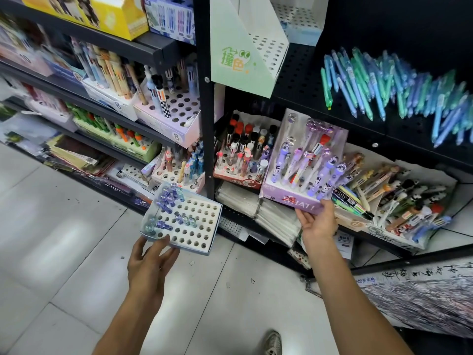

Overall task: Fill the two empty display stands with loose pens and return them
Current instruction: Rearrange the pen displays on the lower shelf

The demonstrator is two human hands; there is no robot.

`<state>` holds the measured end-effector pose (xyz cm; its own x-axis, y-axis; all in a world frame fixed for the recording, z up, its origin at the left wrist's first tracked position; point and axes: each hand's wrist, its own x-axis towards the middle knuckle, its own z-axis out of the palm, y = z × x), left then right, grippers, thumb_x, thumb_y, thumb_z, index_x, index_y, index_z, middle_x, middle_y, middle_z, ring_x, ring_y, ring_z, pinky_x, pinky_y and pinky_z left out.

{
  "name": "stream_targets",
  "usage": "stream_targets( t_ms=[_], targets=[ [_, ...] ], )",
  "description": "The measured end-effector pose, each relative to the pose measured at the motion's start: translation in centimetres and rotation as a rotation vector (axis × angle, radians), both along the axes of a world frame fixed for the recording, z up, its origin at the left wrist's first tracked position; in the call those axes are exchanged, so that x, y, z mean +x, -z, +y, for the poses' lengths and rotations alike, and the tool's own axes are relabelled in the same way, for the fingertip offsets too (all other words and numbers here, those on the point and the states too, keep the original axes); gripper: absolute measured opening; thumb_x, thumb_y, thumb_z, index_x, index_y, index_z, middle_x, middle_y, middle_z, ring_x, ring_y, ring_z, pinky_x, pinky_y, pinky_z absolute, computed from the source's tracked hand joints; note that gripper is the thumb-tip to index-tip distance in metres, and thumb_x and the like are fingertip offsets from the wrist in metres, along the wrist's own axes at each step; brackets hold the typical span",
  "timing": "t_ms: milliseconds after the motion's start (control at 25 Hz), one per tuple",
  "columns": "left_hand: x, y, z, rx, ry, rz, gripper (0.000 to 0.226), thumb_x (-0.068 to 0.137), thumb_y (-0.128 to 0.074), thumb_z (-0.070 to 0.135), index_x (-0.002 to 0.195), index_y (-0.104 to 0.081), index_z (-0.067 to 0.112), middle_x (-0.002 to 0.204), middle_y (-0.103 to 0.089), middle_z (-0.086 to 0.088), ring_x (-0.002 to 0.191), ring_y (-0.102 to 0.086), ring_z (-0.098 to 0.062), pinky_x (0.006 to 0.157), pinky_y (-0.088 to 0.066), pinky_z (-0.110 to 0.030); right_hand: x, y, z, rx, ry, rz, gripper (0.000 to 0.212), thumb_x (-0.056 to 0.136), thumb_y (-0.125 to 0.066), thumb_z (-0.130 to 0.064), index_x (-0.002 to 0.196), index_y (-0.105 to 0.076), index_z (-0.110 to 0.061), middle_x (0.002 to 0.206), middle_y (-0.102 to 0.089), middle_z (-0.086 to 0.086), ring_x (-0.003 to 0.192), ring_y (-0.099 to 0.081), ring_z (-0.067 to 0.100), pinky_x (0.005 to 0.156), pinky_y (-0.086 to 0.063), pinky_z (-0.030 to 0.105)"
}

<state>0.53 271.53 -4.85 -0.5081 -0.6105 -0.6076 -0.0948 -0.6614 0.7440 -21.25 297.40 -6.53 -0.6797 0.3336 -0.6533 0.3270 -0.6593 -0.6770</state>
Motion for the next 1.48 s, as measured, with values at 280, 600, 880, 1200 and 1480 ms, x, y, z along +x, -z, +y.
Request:
stream_targets(
  t_ms=[280, 600, 880, 1200, 1480],
  targets=[
    [-0.7, -0.2, 0.7, 0.003, 0.003, 0.003, 0.052, 0.089, -0.068, 0.006, 0.135, -0.053, 0.023, 0.112, -0.074, -0.003, 0.099, -0.073, -0.028, 0.091, -0.058, -0.038, -2.2, 2.3, -0.3, 0.055, -0.128, -0.081, 0.031, 0.091, -0.068, -0.02, 0.116, -0.055, -0.008, 0.113, -0.064, 0.016, 0.095, -0.067, 0.029, 0.065, -0.061, 0.034],
    [-2.5, -0.7, 3.2, -0.001, 0.039, 0.017, 0.047, 0.089, -0.067, 0.006, 0.133, -0.055, 0.021, 0.114, -0.074, -0.005, 0.096, -0.074, -0.026, 0.088, -0.058, -0.035, -2.7, 5.0, 0.9, -0.071, -0.109, -0.063, 0.043, 0.095, -0.065, -0.013, 0.134, -0.047, -0.008, 0.127, -0.058, 0.015, 0.113, -0.061, 0.034, 0.09, -0.056, 0.041],
    [-6.4, -3.5, 5.0, -0.014, 0.071, 0.109, 0.033, 0.091, -0.064, 0.005, 0.123, -0.058, 0.011, 0.107, -0.074, -0.009, 0.086, -0.073, -0.024, 0.087, -0.059, -0.032, -4.6, 6.1, 1.1, 0.298, -0.242, -0.239, 0.034, 0.091, -0.07, -0.034, 0.109, -0.061, -0.006, 0.111, -0.062, 0.01, 0.095, -0.064, 0.026, 0.072, -0.062, 0.038],
    [-19.3, -8.6, 7.4, 0.021, 0.065, 0.169, 0.053, 0.087, -0.072, 0.008, 0.13, -0.041, 0.014, 0.107, -0.065, -0.008, 0.085, -0.073, -0.022, 0.093, -0.057, -0.039, -1.7, 4.2, 4.0, 0.296, -0.51, -0.252, 0.04, 0.093, -0.063, -0.046, 0.118, -0.057, -0.014, 0.108, -0.064, 0.011, 0.088, -0.063, 0.028, 0.077, -0.058, 0.043],
    [-26.3, -7.8, 7.2, -0.029, 0.04, 0.076, 0.045, 0.09, -0.072, 0.012, 0.116, -0.036, 0.017, 0.127, -0.061, -0.017, 0.094, -0.065, -0.027, 0.069, -0.058, -0.023, 3.7, 2.1, 9.2, 0.271, -0.63, -0.26, 0.015, 0.099, -0.058, -0.024, 0.105, -0.06, -0.01, 0.1, -0.065, 0.016, 0.081, -0.062, 0.033, 0.065, -0.052, 0.04]
  ],
)
